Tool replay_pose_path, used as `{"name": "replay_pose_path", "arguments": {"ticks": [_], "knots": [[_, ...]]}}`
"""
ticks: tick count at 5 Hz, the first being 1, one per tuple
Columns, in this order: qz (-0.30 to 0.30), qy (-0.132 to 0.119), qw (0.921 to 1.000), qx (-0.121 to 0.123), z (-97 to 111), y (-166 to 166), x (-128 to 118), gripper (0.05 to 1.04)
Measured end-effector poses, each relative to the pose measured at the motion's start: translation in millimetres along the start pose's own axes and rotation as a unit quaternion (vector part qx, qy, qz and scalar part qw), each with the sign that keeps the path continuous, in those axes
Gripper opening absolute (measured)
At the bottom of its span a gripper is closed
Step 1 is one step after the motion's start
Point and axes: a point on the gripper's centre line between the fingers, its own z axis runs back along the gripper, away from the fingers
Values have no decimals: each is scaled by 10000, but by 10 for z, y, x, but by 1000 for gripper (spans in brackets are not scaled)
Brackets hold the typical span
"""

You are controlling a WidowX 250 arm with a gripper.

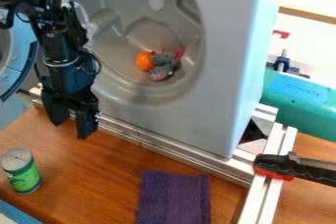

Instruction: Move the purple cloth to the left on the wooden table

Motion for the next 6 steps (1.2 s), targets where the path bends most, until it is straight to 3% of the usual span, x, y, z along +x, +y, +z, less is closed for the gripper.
{"name": "replay_pose_path", "arguments": {"ticks": [1,2,3,4,5,6], "knots": [[33,125,9999,-59,-69,-18,-34,1001],[651,114,9978,-59,-114,-188,-95,1001],[976,-354,9944,202,-106,-725,-122,1000],[1466,-666,9863,369,-297,-1131,-95,1000],[1325,-536,9891,366,-610,-1411,27,1001],[1420,-827,9855,430,-684,-1624,206,1000]]}}
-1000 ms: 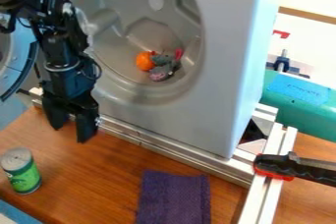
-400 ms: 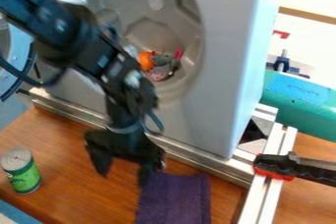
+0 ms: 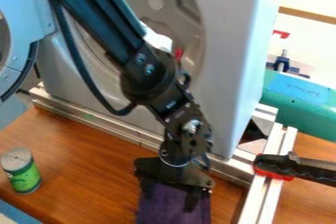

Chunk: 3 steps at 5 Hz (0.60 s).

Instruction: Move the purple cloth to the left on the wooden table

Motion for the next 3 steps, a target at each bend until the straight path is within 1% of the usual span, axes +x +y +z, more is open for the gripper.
{"name": "replay_pose_path", "arguments": {"ticks": [1,2,3], "knots": [[124,-181,9998,-2,-67,-28,44,1000],[-113,-67,9999,-83,-233,-58,-13,1000],[-20,102,9996,-256,-378,153,-82,1001]]}}
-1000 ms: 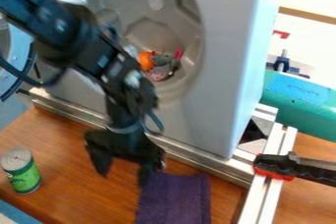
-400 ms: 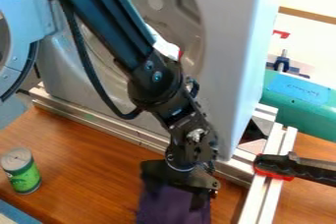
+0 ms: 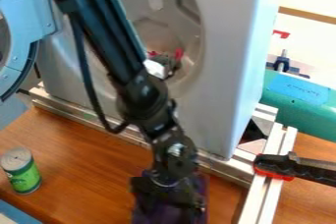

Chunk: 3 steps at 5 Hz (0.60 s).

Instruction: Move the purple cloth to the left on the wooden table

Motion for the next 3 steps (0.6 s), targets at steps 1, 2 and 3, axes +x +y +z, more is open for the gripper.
{"name": "replay_pose_path", "arguments": {"ticks": [1,2,3], "knots": [[35,69,9998,-205,-46,89,-20,1001],[137,531,9984,152,-6,468,-264,1001],[-512,1393,9856,805,123,818,-471,1001]]}}
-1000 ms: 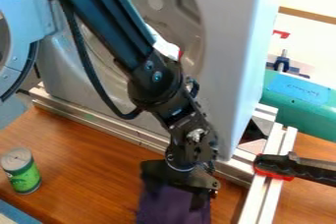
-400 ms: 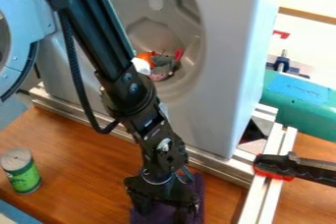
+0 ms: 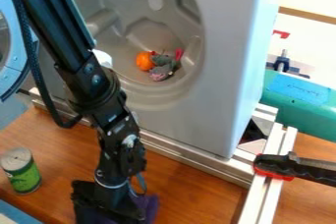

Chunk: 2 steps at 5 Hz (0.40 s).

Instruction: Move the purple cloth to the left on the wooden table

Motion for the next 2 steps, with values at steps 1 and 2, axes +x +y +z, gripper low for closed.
{"name": "replay_pose_path", "arguments": {"ticks": [1,2], "knots": [[-449,221,9973,530,34,166,-13,1001],[-786,206,9956,469,-88,167,132,1001]]}}
